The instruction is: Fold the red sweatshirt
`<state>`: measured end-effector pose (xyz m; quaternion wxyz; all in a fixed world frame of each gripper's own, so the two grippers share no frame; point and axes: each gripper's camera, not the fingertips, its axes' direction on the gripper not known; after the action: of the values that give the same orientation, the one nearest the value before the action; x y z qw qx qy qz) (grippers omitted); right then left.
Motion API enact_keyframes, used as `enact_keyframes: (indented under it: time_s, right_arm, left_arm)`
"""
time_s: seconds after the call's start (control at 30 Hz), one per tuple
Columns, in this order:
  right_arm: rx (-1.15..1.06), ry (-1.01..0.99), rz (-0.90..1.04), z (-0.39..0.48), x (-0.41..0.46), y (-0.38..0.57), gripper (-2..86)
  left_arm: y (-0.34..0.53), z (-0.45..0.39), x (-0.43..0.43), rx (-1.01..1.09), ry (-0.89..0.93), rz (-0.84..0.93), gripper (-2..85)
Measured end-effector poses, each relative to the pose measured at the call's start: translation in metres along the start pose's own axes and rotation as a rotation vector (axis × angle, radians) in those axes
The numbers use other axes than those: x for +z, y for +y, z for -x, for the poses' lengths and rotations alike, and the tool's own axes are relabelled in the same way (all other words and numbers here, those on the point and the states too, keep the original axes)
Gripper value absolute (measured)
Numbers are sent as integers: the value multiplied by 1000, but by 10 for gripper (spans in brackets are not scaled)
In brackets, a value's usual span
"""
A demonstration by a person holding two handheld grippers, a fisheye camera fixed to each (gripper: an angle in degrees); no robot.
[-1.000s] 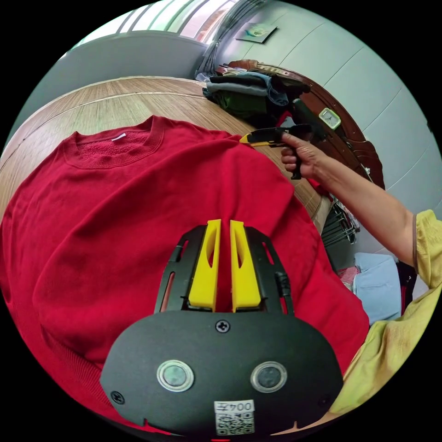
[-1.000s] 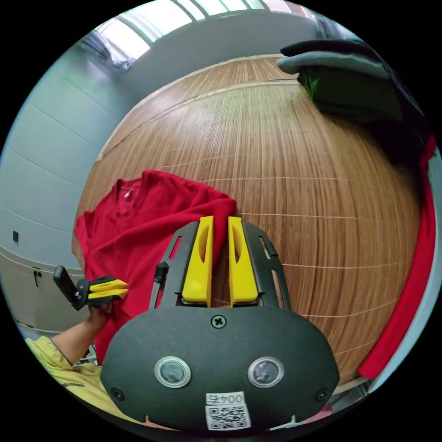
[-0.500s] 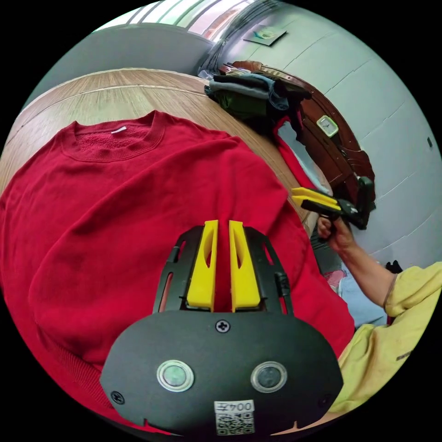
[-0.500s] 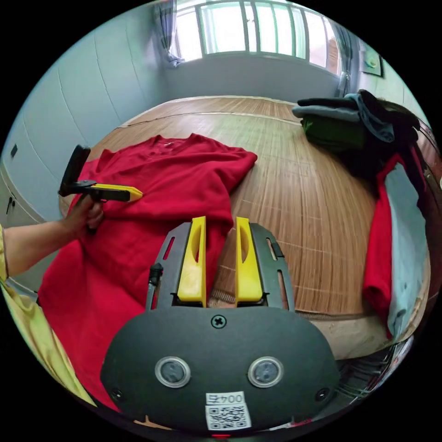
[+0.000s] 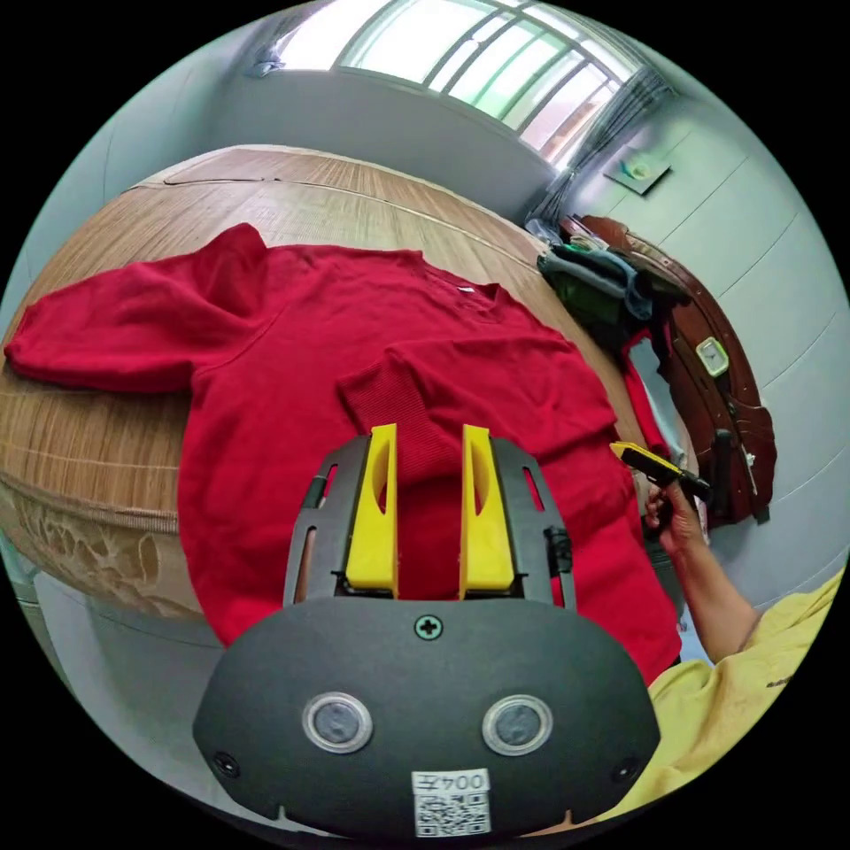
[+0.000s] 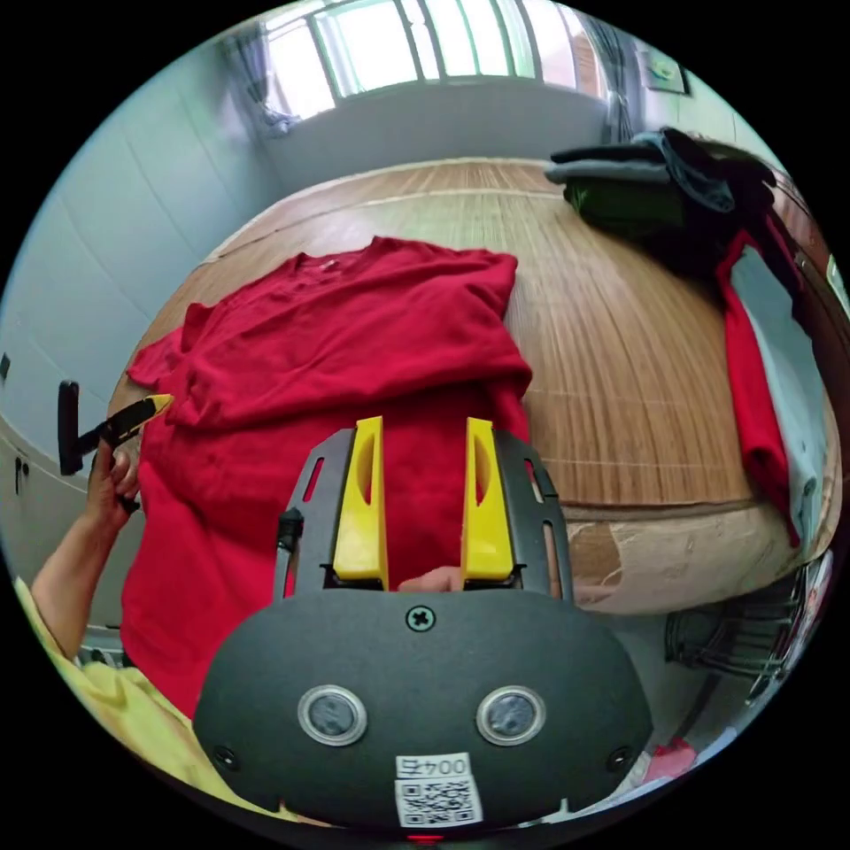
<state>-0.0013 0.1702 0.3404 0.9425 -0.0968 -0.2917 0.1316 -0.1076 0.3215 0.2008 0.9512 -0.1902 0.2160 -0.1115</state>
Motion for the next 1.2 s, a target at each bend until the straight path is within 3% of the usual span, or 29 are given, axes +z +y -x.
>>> enact_keyframes:
  time_s: [0.07,0.23,0.4,0.67,0.87,1.2]
  right_arm:
    - [12,23,56,5,14,1,136]
    - [75,134,-17,1,14,17,109]
    - [165,-121,-111,-44,-3,30,113]
    - [651,-699,-229,-158,20,55,105]
    - [756,-752,-245,-177,29,66,108]
    - [824,-834,-268,-182,49,68,55]
  left_arm:
    - [-15,-11,13,23,13,51,102]
    - [-60,-70,22,174,45,3,95]
    - [-127,-140,69,333,126,70,93]
    - [-246,-288,207,590,199,276,101]
    - [-294,-363,304,712,183,455,127]
    - [-316,-395,377,663,143,533,121]
